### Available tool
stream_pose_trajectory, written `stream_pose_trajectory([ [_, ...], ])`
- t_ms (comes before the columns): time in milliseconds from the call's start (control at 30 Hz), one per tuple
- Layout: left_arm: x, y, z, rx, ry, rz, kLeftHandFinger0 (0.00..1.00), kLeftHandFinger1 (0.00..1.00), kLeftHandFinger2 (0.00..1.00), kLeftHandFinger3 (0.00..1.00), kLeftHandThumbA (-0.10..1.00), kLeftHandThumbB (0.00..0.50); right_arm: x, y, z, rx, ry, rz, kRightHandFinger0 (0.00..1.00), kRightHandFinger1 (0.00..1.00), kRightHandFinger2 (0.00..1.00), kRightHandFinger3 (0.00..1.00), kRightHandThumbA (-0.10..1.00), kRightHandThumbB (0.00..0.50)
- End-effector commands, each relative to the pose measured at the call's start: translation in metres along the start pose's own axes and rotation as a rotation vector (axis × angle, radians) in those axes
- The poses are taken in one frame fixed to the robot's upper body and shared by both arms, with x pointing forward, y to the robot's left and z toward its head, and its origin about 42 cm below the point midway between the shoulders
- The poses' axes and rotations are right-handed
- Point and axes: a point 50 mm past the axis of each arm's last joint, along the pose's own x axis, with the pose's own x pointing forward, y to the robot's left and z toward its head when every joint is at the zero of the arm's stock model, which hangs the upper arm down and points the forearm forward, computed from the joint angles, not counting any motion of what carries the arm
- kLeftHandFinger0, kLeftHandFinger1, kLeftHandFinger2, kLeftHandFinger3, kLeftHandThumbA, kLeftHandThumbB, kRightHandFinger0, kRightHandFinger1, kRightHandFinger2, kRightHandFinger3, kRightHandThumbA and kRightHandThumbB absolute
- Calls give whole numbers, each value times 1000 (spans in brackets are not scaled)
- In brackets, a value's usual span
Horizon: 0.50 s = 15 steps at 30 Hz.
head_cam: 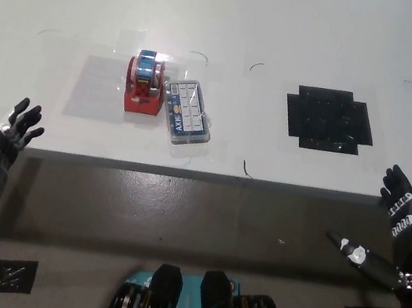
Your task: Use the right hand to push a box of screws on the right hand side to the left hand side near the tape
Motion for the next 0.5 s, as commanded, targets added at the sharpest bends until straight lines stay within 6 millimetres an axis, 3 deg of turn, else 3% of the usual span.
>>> stream_pose_trajectory([
  [0,-2,9,-2,39,-34,16,1000,1000,1000,1000,1000,108,16,-1,6,27,-34,-3,1000,1000,1000,1000,1000,137],
  [233,-13,10,-18,25,33,20,1000,1000,1000,1000,1000,135,18,-1,-10,38,-5,12,965,1000,1000,1000,982,81],
  [467,-21,13,-25,35,70,-1,1000,1000,1000,1000,1000,117,21,-2,-16,48,2,0,966,1000,1000,1000,950,113],
])
